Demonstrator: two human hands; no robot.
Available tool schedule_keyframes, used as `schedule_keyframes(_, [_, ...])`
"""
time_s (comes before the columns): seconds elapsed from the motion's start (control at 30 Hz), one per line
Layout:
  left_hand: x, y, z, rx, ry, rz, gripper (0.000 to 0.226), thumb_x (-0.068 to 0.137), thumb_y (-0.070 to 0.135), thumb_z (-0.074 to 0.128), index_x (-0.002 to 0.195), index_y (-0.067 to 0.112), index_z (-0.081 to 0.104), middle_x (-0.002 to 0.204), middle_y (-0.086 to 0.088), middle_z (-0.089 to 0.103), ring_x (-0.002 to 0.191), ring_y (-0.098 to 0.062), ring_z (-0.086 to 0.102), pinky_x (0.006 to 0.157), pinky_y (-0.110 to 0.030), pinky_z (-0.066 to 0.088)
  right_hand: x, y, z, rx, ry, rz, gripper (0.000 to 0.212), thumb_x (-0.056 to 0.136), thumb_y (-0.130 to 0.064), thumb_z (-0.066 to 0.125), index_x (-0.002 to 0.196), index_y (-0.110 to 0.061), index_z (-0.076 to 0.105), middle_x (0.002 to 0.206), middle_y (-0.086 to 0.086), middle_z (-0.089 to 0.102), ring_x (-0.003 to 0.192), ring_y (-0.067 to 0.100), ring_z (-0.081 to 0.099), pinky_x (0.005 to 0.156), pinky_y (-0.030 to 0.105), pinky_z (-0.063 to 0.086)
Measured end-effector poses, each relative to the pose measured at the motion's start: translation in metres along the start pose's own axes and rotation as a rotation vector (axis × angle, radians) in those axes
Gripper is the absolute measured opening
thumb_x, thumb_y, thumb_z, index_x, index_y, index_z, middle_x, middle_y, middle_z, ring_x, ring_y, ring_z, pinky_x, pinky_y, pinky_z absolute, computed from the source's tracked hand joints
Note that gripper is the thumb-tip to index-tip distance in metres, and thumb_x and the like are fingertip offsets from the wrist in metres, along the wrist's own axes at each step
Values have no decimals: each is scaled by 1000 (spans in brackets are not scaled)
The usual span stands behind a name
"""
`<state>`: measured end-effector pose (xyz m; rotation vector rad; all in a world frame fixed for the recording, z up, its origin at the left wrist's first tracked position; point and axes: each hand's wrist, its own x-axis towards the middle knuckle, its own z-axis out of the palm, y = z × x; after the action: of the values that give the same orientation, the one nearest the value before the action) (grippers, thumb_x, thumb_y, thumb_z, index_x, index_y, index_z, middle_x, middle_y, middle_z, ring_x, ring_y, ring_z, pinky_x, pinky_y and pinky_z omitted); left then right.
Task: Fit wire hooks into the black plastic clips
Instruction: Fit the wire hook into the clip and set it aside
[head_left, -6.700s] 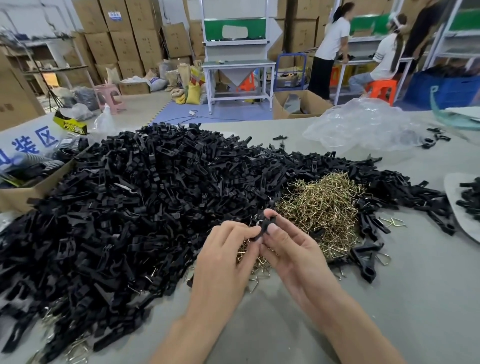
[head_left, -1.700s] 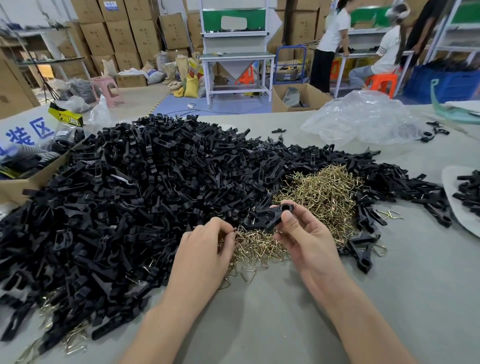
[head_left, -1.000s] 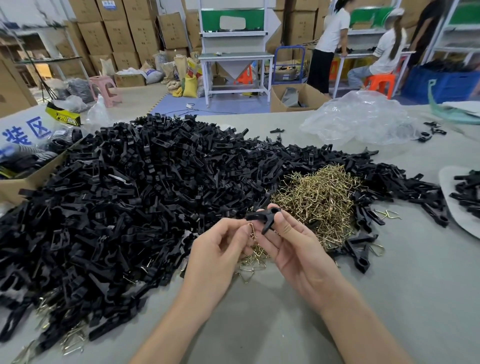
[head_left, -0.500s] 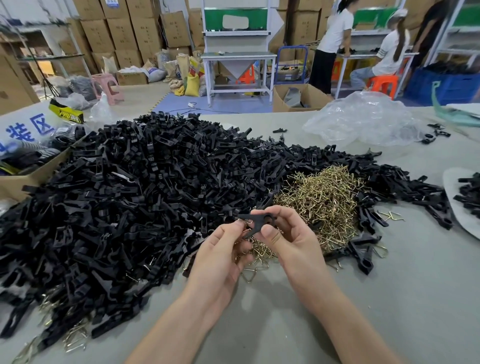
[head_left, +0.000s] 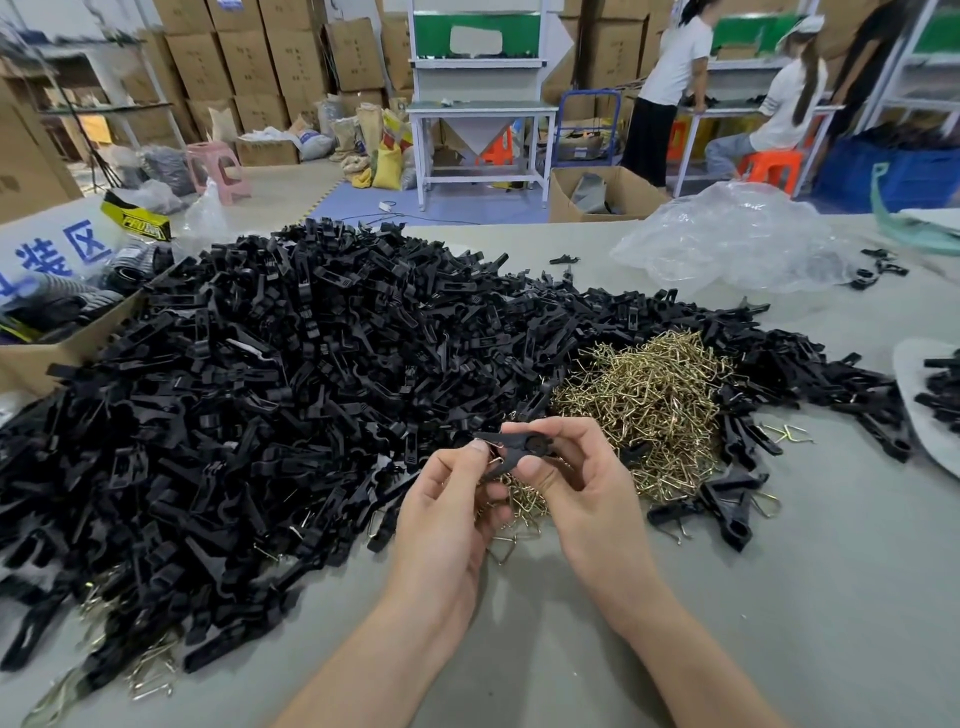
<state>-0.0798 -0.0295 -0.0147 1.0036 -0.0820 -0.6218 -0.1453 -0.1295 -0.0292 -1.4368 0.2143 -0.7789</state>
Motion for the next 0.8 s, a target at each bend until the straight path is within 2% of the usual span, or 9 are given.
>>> schedule_keyframes(0.13, [-2,-3,0,-100,19,-77,23,94,23,65,72,22,72,78,2,70,61,-6,62,58,-20,55,-1,2,2,-15,-8,-2,25,93,7,62,107,-13,60,111,-2,75,104,15,71,89,21,52])
schedule_keyframes(0.23, [-3,-5,4,-211,47,-132,9,88,23,69,90,15,72,82,-2,73,61,-8,66,58,-21,57,-1,2,2,-1,-9,2,25,94,6,62,106,-16,60,111,-2,75,103,15,71,88,19,53])
schedule_keyframes(0.33, [-1,-7,3,-242,56,-152,20,84,26,71,100,13,70,87,-2,74,64,-9,67,57,-22,57,-1,4,2,-16,-21,12,25,94,6,61,106,-15,59,114,-3,75,106,16,71,89,21,53])
schedule_keyframes(0.47, [0,-7,-1,-148,15,-122,10,90,27,67,92,18,73,90,-1,74,66,-7,66,60,-22,57,0,4,0,-73,-24,3,25,95,5,62,107,-16,58,115,-5,74,107,16,70,93,25,53])
schedule_keyframes(0.53, [0,-6,-1,-137,-30,-103,10,88,25,68,86,19,75,90,-1,73,65,-8,64,60,-22,57,1,3,-2,-66,-11,-9,23,94,4,63,108,-14,58,114,-4,75,106,16,70,91,23,53])
schedule_keyframes(0.6, [-1,-3,1,-130,-82,-118,15,81,25,70,92,16,75,90,-2,73,65,-9,63,59,-23,56,2,1,-4,4,1,22,21,94,1,63,109,-11,58,113,-2,75,105,15,71,88,20,52])
schedule_keyframes(0.67, [0,2,-1,-101,-150,-177,18,76,29,70,89,17,77,86,0,72,65,-9,63,59,-23,56,4,0,-5,148,10,111,21,91,-6,64,111,-8,57,111,2,76,104,17,72,86,21,54])
schedule_keyframes(0.73, [1,10,-4,-47,-255,-226,14,78,30,70,83,20,78,84,2,69,65,-8,62,59,-24,54,6,-1,-6,324,16,208,27,86,-10,64,111,-6,57,109,6,76,101,18,73,84,21,55])
schedule_keyframes(0.8, [4,17,-9,14,-352,-239,13,83,30,72,90,21,78,89,2,69,67,-8,60,60,-25,53,8,-2,-7,474,3,269,30,84,-8,62,113,-4,57,108,9,76,98,19,73,82,21,56])
